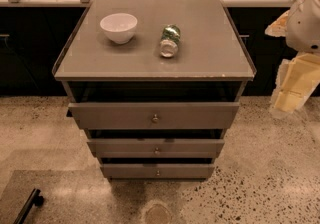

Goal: Open top drawer

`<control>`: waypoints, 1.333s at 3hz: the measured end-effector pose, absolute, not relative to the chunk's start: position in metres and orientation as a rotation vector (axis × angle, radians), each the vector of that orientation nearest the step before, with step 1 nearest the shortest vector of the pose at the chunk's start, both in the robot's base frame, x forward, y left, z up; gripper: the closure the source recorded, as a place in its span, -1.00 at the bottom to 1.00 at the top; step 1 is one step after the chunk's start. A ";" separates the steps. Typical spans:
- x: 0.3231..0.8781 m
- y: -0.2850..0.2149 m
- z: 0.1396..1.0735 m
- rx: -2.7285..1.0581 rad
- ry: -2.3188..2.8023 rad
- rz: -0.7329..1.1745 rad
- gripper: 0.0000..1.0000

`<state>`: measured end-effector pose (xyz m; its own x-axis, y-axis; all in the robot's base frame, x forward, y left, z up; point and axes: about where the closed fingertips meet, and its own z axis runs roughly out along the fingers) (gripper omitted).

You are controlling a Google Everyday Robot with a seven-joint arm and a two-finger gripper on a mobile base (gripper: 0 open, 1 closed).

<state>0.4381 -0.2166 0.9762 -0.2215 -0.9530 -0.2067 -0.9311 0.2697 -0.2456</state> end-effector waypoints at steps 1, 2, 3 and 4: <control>0.438 -0.217 0.976 -1.724 2.232 -0.098 -1.00; 0.437 -0.218 0.969 -1.674 2.208 -0.090 -1.00; 0.409 -0.200 0.953 -1.587 2.139 -0.030 -1.00; 0.385 -0.182 0.899 -1.459 2.118 0.127 -1.00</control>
Offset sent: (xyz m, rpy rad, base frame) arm -0.0030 -0.0047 -0.0267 0.1075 -0.0817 -0.0447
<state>0.3850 -0.1822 0.8987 -0.2514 -0.8330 -0.4929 -0.8858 0.4033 -0.2297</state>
